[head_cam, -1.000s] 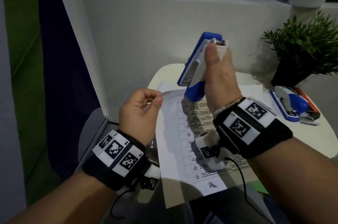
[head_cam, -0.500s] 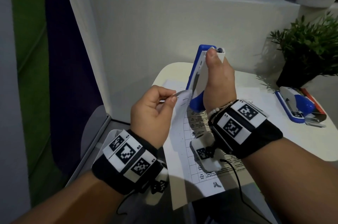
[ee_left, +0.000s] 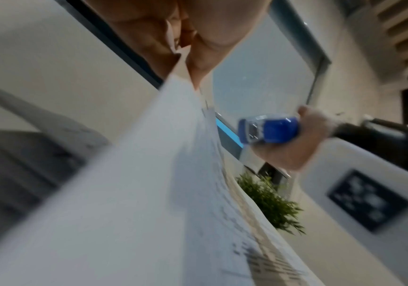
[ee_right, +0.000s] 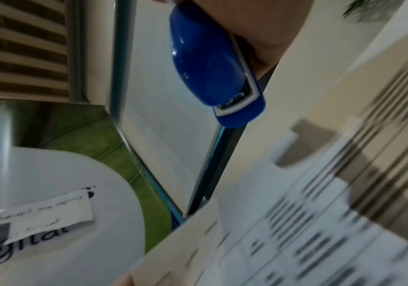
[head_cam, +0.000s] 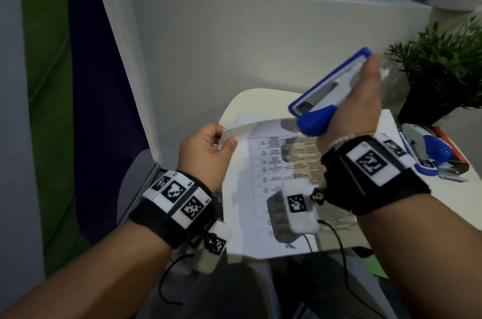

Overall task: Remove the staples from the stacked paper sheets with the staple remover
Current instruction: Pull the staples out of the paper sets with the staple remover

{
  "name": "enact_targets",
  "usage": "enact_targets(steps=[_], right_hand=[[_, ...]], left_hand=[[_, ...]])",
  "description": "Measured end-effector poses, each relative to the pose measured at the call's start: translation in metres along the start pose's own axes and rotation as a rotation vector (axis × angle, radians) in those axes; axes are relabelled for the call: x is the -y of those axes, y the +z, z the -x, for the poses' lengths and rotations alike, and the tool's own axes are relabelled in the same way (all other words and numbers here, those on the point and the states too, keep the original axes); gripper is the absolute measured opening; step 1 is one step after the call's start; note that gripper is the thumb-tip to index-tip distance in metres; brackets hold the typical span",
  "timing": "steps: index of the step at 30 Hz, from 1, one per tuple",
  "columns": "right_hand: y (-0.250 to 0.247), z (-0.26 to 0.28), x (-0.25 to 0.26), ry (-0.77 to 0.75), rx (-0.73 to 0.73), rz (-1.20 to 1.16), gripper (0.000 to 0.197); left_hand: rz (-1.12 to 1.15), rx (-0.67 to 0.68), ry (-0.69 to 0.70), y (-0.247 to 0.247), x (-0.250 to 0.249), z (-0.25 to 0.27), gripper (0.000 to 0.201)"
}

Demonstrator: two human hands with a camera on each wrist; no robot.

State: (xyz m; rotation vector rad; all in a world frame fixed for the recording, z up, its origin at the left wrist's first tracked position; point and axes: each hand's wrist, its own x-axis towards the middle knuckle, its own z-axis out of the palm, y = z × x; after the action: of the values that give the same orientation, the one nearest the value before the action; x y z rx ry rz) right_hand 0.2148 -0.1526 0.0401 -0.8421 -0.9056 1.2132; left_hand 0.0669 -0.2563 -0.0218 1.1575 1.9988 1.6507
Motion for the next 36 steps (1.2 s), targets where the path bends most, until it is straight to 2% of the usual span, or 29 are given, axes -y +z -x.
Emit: enact_targets(steps=[3, 5, 7, 8, 11, 13, 15, 18, 19, 24, 26, 28, 31, 34, 36], right_hand=[[-0.021, -0.008, -0.006, 0.111, -0.059, -0.009, 0.048], [-0.034, -0.005, -0.018, 0.22, -0.058, 0.049, 0.049], [-0.045, 0.001, -0.031, 0.333, -0.084, 0.054, 0.041], [-0.051, 0.003, -0.037, 0.395, -0.113, 0.044, 0.038], [-0.062, 0.007, -0.047, 0.506, -0.183, -0.059, 0.039], [-0.065, 0.008, -0.05, 0.511, -0.185, -0.109, 0.037], [-0.067, 0.007, -0.051, 0.511, -0.177, -0.129, 0.037], [-0.069, 0.007, -0.055, 0.525, -0.141, -0.164, 0.043], [-0.069, 0.007, -0.055, 0.53, -0.145, -0.164, 0.046], [-0.069, 0.005, -0.055, 0.535, -0.13, -0.142, 0.048], [-0.068, 0.006, -0.052, 0.541, -0.085, -0.111, 0.05], [-0.065, 0.007, -0.047, 0.516, -0.046, -0.086, 0.052], [-0.05, 0.011, -0.03, 0.315, -0.002, 0.015, 0.055], [-0.029, 0.016, -0.01, 0.115, 0.124, 0.126, 0.083], [-0.016, 0.02, 0.001, 0.017, 0.233, 0.154, 0.092]], left_hand=[[-0.051, -0.09, -0.005, -0.007, 0.004, -0.013, 0.024], [-0.121, -0.083, 0.101, -0.01, 0.008, -0.017, 0.02], [-0.194, 0.048, 0.275, -0.011, 0.014, -0.015, 0.023], [-0.213, 0.161, 0.328, -0.011, 0.019, -0.012, 0.026], [-0.309, 0.523, 0.3, -0.012, 0.029, 0.002, 0.025], [-0.374, 0.605, 0.307, -0.013, 0.037, 0.008, 0.031], [-0.363, 0.576, 0.327, -0.011, 0.04, 0.012, 0.024], [-0.301, 0.463, 0.31, -0.004, 0.04, 0.016, 0.008], [-0.296, 0.439, 0.31, -0.003, 0.039, 0.016, 0.01], [-0.334, 0.397, 0.335, -0.005, 0.032, 0.014, 0.047], [-0.347, 0.415, 0.28, -0.008, 0.031, 0.016, 0.062], [-0.315, 0.387, 0.219, -0.011, 0.03, 0.017, 0.063], [-0.15, 0.311, 0.107, -0.014, 0.028, 0.015, 0.048], [0.054, 0.27, 0.022, -0.014, 0.024, 0.013, 0.037], [0.142, 0.277, 0.003, -0.013, 0.018, 0.013, 0.032]])
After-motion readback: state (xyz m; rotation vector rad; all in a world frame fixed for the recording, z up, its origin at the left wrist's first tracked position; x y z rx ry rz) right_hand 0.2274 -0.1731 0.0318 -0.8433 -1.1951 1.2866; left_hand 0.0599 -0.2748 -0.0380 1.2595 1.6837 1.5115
